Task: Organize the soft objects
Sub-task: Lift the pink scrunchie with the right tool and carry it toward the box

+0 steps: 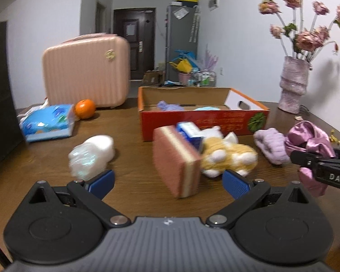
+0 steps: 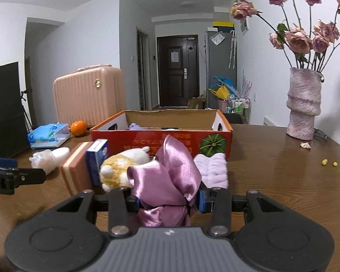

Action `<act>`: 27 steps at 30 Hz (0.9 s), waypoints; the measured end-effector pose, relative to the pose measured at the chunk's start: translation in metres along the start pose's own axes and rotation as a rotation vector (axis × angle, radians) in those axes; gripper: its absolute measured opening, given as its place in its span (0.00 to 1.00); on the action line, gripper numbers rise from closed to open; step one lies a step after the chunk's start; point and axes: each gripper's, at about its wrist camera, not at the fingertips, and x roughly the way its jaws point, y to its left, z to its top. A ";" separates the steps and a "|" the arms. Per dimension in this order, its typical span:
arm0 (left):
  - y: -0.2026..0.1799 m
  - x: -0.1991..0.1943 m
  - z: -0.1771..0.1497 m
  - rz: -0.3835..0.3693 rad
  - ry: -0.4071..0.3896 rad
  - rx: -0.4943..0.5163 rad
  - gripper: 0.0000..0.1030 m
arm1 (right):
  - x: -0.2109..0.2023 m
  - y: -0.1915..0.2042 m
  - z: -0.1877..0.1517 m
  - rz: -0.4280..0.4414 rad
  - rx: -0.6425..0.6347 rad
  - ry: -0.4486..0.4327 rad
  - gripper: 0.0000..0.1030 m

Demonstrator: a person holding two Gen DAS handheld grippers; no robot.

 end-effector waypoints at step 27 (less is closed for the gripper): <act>-0.099 0.055 0.020 -0.137 0.027 0.183 1.00 | 0.001 -0.073 -0.001 -0.098 0.049 0.009 0.41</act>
